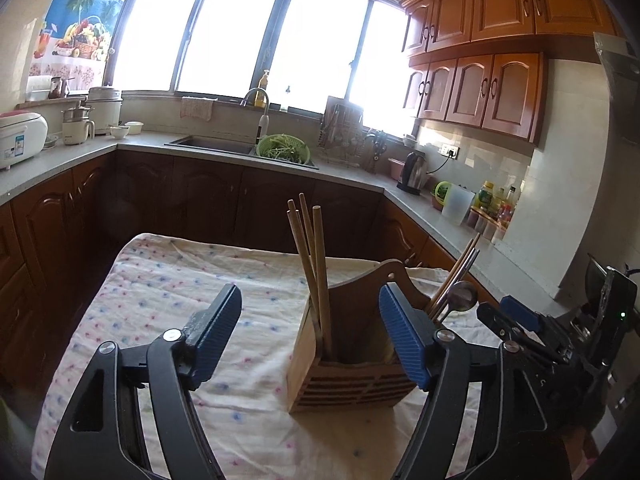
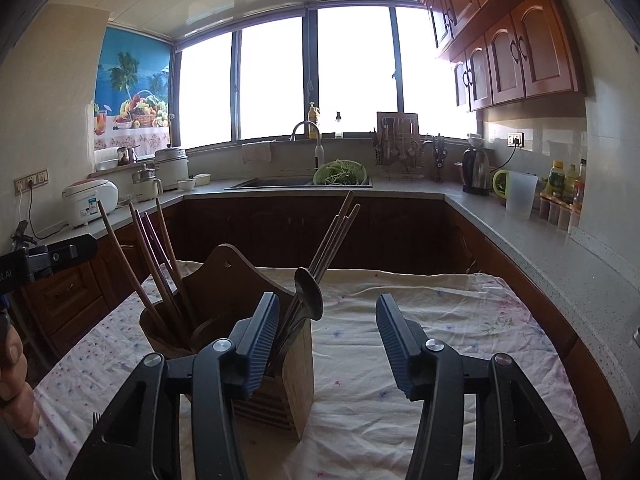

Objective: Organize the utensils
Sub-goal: 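Open both tools to release the chopstick and spoon in the holder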

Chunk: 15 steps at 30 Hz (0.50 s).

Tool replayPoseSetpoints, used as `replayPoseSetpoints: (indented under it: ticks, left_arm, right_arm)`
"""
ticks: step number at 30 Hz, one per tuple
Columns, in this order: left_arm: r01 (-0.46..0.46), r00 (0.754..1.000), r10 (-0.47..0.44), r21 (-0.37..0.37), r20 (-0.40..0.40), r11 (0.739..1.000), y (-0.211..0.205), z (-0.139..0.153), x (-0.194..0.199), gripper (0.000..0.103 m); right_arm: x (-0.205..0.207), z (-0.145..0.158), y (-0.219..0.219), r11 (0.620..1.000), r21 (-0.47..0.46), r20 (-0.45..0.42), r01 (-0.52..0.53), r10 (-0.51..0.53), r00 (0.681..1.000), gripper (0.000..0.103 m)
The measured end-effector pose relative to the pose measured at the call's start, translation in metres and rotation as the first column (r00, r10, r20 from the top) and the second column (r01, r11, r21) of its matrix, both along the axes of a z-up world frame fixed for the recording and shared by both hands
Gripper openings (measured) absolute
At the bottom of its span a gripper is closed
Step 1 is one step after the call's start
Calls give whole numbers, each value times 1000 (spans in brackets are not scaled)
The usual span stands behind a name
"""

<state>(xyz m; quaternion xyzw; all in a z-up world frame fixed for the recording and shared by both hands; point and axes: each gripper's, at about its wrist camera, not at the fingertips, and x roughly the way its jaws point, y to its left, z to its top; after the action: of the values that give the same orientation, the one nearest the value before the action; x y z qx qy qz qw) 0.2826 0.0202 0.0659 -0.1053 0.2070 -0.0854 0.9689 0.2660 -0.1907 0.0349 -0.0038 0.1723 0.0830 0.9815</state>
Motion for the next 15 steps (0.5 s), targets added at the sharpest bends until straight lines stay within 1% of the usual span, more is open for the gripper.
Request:
replayPoseSetpoints:
  ticks: [1,2,3,4,5,9,15]
  left_arm:
    - [-3,1000,3,-3,-5,1000,1,-1,-1,81]
    - [-8,1000,8,-2,-14,1000,2,-1,-2,83]
    - [-17,1000,17,3,-22,1000,2,-2,-3,87]
    - [-24,999,25,9,-27,1000,2,-2,-4,91]
    - [-27,999,28,13,-29,1000,2,-3,-5,93]
    - [-45,998,46,30,-32,999,4,-3,-13,99]
    - [-56,997,58,30,-43,998,11,-7,-29,100]
  right_arm:
    - [-2,-1,0,1000,7,-2,-1,1,1000,67]
    - [-3,-1,-1,1000,13,-3,-2,2,1000,72]
    - [-5,-1,-1,1000,20,-5,-4,4,1000,84]
    - [-5,-1,-2,1000,28,-7,-7,7,1000,93]
    - [-6,-1,-3,999,35,-10,-10,10,1000,95]
    - [-15,0,-2,998,54,-14,-14,15,1000,96]
    - [-31,5,-2,997,74,-9,-37,38,999,97]
